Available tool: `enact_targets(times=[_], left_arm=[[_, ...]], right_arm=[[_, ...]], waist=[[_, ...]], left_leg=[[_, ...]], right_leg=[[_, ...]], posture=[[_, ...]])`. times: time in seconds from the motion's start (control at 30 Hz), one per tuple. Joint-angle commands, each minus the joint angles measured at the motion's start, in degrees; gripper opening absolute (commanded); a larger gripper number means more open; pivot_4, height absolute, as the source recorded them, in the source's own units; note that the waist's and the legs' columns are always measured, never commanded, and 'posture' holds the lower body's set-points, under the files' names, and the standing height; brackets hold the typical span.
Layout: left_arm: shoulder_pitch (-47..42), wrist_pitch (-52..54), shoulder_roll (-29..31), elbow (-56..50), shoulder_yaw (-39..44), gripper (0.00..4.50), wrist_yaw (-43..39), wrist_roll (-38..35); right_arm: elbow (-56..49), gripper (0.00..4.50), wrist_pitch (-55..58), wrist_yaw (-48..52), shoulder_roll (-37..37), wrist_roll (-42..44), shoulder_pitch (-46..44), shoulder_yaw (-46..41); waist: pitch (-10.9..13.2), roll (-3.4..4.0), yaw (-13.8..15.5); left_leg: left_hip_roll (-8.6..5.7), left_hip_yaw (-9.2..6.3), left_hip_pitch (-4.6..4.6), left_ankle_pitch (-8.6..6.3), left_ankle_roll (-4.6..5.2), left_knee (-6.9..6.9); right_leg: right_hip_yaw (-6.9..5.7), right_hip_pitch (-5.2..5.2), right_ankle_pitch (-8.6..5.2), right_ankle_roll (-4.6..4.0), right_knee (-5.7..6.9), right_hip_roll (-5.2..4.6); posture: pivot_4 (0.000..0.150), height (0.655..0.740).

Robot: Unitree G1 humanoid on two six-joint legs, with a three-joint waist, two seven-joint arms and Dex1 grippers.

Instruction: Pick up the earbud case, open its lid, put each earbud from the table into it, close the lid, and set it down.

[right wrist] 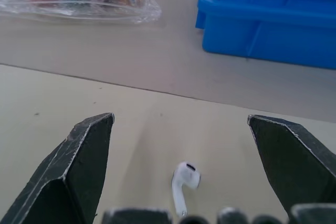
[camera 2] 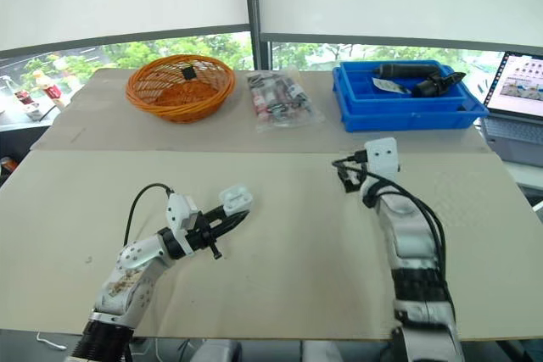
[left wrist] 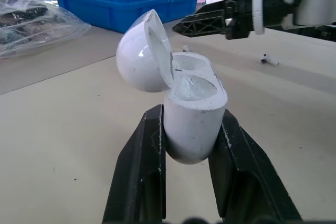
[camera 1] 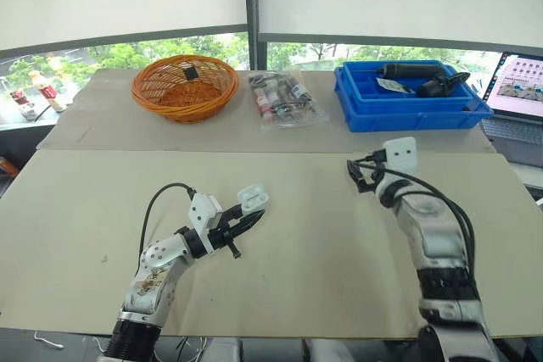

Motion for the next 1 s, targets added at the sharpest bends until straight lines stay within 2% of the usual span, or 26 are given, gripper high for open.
enact_targets(times=[0.03,0.23,0.33,0.57,0.6,0.67,0.87,1.0], left_arm=[[-0.1,0.1,0.2,-2.3,-0.2,0.59,0.0,-0.5],[0.1,0.0,0.6,-2.5,-0.1,0.59,-0.2,-0.3],[0.0,-0.1,0.7,-2.4,-0.2,0.59,-0.4,-0.3],[-1.1,-0.4,0.9,-1.4,-0.3,0.59,-0.8,0.0],[-1.0,-0.4,0.9,-1.4,-0.3,0.59,-0.9,0.0],[-0.9,-0.5,1.0,-1.5,-0.3,0.59,-0.9,0.1],[-0.1,-0.2,1.2,-2.8,-0.3,0.59,-0.7,0.0],[1.8,0.8,1.9,-5.8,-0.2,0.59,-0.5,-0.7]], right_arm=[[8.6,4.50,-4.2,-3.0,0.5,-1.5,-3.4,-0.7],[13.0,4.50,-3.6,-4.5,1.7,-1.3,-3.6,-0.9],[11.8,3.79,-1.5,-4.2,2.7,-0.4,-2.5,-1.1],[6.6,1.27,4.6,-4.9,4.3,1.2,-0.9,-1.1],[5.0,0.77,5.3,-4.7,4.4,1.3,-0.3,-0.7],[1.2,0.40,7.1,-3.7,4.4,1.8,0.8,0.0],[-11.9,0.40,11.5,3.7,1.5,4.2,4.7,2.7],[-25.4,0.40,6.9,18.4,-10.2,5.8,12.4,7.1]], waist=[[0.0,0.00,-0.1],[0.0,0.01,-0.3],[0.0,0.02,-0.3],[0.0,0.02,-0.2],[0.0,0.02,-0.3],[0.0,0.02,-0.4],[0.0,0.03,-0.4],[0.1,0.15,-0.1]], left_leg=[[0.00,0.00,0.00,0.00,0.00,0.00],[0.00,0.02,-0.06,0.00,0.00,0.00],[0.01,0.01,-0.04,0.00,0.00,0.00],[0.01,0.01,-0.05,0.00,0.00,0.00],[0.01,0.01,-0.05,0.00,0.00,0.00],[0.02,0.00,-0.04,0.00,0.01,-0.01],[0.02,0.00,-0.07,-0.01,0.01,-0.03],[0.00,-0.01,-0.39,-0.01,0.01,0.00]], right_leg=[[0.00,-0.01,0.00,0.00,0.00,0.00],[0.03,-0.10,0.00,0.00,0.03,0.00],[0.03,-0.09,0.01,-0.01,0.06,0.01],[0.02,-0.08,0.01,-0.01,0.04,0.00],[0.01,-0.08,0.01,-0.01,0.04,0.00],[0.01,-0.08,0.00,-0.01,0.04,0.02],[0.02,-0.12,0.00,-0.01,0.02,0.02],[0.00,-0.35,0.00,0.01,-0.01,-0.01]], posture=[[0.150,0.7114],[0.150,0.7114],[0.150,0.7114],[0.150,0.7114],[0.150,0.7114],[0.150,0.7114],[0.150,0.7114],[0.150,0.7114]])
